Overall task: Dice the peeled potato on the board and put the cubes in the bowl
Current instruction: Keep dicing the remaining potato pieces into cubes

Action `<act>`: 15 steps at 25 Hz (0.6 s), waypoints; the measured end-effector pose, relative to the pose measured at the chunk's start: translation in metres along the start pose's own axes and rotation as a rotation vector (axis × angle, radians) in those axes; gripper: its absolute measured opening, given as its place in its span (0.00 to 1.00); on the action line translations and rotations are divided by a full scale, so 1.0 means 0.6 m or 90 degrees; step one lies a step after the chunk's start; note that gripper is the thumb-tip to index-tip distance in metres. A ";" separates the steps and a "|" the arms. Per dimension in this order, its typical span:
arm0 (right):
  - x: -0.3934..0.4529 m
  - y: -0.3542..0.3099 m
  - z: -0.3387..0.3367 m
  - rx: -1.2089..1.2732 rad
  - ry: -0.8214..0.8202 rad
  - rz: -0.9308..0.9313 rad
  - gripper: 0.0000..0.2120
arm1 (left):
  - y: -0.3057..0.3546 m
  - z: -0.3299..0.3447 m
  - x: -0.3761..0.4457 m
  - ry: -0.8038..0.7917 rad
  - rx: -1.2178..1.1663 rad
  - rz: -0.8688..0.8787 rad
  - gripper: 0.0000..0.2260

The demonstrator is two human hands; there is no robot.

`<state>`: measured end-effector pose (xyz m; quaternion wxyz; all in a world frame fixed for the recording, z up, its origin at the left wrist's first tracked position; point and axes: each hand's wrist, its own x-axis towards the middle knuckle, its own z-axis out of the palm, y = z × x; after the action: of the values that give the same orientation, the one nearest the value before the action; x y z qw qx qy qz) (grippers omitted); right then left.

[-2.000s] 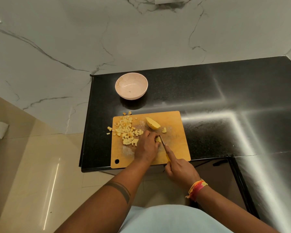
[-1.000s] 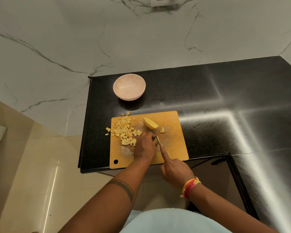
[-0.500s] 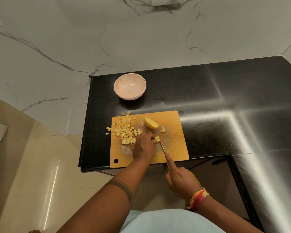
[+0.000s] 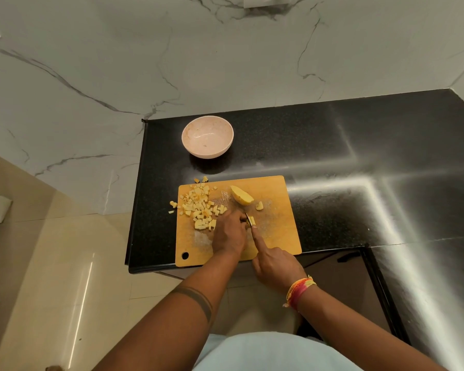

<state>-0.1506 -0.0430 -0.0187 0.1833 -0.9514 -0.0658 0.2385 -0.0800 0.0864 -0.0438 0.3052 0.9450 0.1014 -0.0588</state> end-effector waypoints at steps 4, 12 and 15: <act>-0.021 0.009 0.013 -0.002 -0.009 -0.010 0.38 | 0.004 0.000 0.001 0.003 0.001 -0.018 0.04; -0.071 0.034 0.019 0.020 0.010 0.000 0.37 | 0.002 0.003 0.000 -0.006 -0.015 -0.011 0.04; -0.065 0.054 0.008 0.053 0.047 0.028 0.36 | 0.008 0.009 -0.010 0.009 -0.016 0.001 0.07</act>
<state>-0.1858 -0.0795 -0.0184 0.2199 -0.9523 -0.0281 0.2097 -0.0848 0.0785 -0.0444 0.3168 0.9415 0.1035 -0.0510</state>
